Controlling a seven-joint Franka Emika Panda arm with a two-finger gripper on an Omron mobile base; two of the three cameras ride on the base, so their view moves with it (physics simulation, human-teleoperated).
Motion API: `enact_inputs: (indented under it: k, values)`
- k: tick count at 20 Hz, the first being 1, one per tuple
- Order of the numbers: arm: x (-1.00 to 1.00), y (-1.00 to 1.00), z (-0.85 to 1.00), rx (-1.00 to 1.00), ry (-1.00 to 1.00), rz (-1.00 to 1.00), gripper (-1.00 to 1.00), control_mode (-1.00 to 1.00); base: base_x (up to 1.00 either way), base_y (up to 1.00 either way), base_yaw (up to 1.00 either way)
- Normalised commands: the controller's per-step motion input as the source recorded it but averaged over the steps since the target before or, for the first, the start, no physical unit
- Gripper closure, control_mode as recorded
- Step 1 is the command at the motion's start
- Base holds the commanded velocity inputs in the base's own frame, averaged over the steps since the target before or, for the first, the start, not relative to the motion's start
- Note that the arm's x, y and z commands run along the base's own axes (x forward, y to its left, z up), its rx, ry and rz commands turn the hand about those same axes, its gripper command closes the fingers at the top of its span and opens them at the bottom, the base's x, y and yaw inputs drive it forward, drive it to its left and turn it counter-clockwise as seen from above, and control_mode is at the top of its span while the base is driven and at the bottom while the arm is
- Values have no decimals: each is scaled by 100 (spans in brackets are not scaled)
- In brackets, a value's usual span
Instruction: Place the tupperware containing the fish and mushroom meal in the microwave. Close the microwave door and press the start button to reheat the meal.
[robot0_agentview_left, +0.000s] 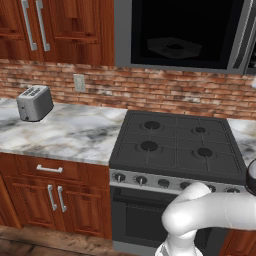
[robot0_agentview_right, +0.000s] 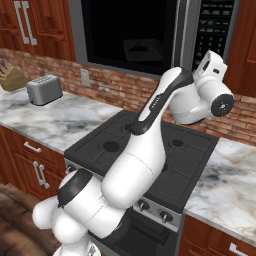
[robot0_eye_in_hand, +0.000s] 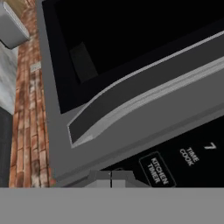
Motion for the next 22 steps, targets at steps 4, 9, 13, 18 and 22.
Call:
enact_inputs:
  k: [4,9,13,18,22]
  values:
    - [22,-4,-3,0,0,0,100,-100,0,0,0]
    - [20,-6,-6,0,0,0,100,-100,0,0,0]
    - [19,-9,-7,0,0,0,100,-100,0,0,0]
    - [22,-8,-11,0,0,0,100,-100,0,0,0]
    - [30,0,-20,-2,0,-9,100,-100,0,0,0]
